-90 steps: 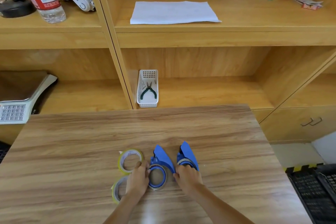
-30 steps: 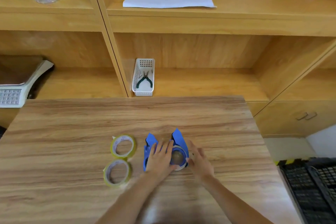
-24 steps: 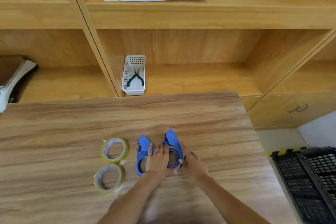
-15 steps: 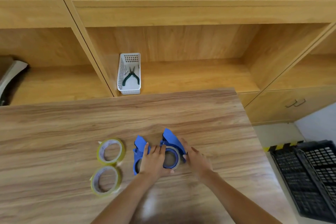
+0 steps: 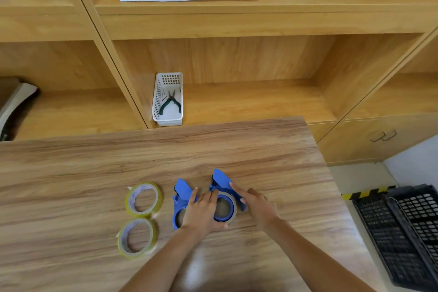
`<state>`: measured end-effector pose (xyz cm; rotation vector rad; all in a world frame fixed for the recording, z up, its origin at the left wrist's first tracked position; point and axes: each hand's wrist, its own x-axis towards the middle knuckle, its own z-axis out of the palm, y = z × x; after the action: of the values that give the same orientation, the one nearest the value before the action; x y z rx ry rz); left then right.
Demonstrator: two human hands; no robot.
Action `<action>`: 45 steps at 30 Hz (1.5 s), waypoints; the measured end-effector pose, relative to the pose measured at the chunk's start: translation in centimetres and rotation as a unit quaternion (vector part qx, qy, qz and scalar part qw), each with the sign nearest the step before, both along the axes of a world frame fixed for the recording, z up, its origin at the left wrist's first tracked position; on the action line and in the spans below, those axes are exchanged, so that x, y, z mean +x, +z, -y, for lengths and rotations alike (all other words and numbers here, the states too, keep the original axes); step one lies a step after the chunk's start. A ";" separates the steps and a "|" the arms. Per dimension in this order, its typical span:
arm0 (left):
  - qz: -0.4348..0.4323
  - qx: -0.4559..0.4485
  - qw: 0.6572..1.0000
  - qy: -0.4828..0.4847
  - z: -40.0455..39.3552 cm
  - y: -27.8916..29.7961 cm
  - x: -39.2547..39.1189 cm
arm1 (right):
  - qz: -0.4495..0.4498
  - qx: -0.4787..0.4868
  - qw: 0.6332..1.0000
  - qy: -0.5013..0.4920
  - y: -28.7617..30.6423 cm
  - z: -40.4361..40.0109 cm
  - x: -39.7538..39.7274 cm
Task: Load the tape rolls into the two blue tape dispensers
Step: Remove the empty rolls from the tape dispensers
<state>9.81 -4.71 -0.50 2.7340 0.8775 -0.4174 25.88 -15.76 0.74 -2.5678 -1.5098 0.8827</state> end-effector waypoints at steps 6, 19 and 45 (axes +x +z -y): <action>0.049 -0.027 0.998 0.036 0.9 -0.6 -0.6 | -0.021 -0.022 1.000 -0.002 0.4 -0.9 -0.1; 0.273 0.004 0.961 0.047 1.4 0.4 -2.6 | -0.126 0.161 0.975 -0.088 2.3 -2.0 -0.6; 0.280 -0.231 0.885 0.291 7.6 0.1 -24.4 | -0.226 0.052 0.964 0.132 0.8 -2.2 -19.4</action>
<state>-14.64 -12.33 -0.43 1.8643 1.1659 0.2492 6.53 -13.61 1.52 -1.9362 -1.7064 1.2712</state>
